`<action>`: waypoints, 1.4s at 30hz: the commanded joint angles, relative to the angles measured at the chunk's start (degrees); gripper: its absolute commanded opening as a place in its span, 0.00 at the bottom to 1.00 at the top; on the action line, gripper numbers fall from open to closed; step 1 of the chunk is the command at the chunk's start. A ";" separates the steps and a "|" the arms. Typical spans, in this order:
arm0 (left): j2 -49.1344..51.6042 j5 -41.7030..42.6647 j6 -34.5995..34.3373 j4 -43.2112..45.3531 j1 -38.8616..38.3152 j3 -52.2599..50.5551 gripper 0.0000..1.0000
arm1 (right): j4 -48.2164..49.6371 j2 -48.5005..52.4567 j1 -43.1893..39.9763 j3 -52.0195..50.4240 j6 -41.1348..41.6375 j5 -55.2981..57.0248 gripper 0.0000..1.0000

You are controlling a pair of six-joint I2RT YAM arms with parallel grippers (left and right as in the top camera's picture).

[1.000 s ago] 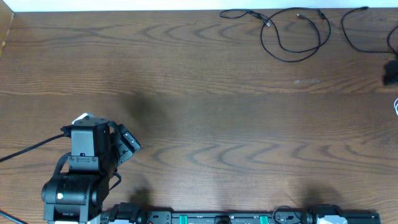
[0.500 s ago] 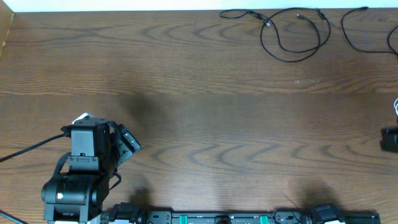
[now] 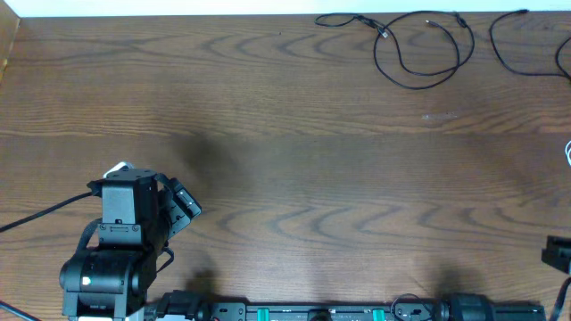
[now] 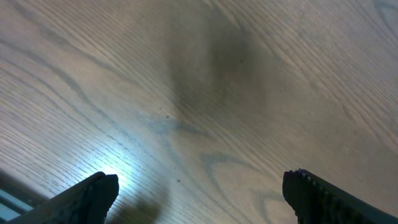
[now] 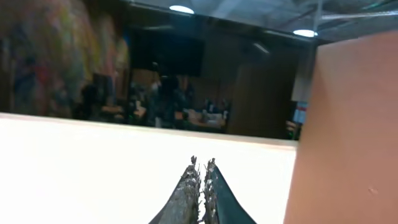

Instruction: Untangle cables

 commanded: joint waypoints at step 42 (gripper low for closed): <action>0.07 -0.76 -0.09 -0.20 0.17 -0.17 0.91 | -1.40 -22.10 1.77 2.03 -10.60 -2.78 0.99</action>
